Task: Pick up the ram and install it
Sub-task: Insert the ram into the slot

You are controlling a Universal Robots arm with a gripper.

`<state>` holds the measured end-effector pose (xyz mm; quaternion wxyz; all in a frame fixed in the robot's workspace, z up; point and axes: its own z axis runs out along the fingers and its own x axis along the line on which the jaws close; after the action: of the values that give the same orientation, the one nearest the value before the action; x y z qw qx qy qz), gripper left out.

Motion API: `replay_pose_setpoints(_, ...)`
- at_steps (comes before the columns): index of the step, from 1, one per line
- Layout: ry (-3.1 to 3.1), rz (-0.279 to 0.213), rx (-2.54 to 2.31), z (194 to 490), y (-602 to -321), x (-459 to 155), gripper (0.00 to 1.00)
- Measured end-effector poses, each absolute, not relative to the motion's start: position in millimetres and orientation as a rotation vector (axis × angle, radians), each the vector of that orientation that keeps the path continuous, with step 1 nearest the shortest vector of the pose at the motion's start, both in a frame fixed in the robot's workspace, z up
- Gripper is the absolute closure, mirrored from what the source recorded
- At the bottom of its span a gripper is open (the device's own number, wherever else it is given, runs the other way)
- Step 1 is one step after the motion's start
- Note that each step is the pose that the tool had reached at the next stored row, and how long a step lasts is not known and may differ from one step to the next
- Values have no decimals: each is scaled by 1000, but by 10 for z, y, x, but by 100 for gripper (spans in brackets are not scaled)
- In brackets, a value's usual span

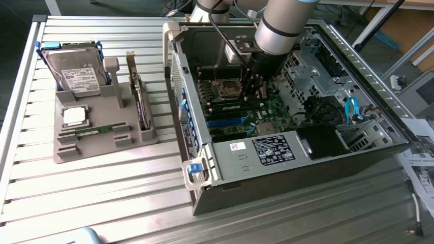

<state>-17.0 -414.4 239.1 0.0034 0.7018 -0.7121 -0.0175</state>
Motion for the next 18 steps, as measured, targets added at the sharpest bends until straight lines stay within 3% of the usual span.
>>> replay_pose_setpoints(18, -2212, -52, 2218, 2591, -4133, -170, 81)
